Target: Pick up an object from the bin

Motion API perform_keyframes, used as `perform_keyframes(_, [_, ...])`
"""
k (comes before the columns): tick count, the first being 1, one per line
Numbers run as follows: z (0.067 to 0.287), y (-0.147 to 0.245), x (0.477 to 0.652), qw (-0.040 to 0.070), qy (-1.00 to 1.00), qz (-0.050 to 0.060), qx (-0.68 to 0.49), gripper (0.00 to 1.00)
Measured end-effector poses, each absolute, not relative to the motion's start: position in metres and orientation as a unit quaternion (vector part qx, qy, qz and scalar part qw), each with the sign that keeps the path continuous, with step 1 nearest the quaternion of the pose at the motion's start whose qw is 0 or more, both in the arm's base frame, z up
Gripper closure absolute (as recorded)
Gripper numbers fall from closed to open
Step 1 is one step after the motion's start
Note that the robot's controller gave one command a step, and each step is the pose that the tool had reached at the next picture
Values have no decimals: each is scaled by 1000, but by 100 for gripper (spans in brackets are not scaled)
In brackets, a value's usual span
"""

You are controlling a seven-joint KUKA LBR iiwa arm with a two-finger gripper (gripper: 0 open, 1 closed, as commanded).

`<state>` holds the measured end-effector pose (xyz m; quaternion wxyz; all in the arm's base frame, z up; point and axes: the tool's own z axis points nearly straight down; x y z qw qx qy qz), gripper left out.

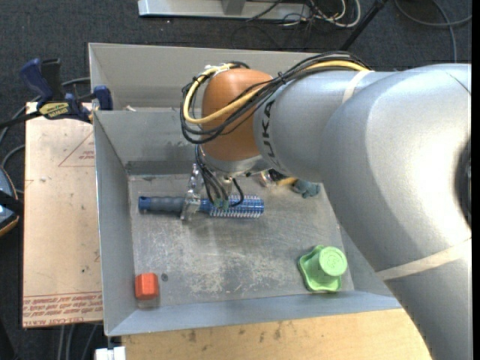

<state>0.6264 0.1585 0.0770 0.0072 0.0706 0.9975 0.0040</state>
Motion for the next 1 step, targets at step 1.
perform_keyframes(1, [245, 164, 627, 4, 1000, 1, 26, 100])
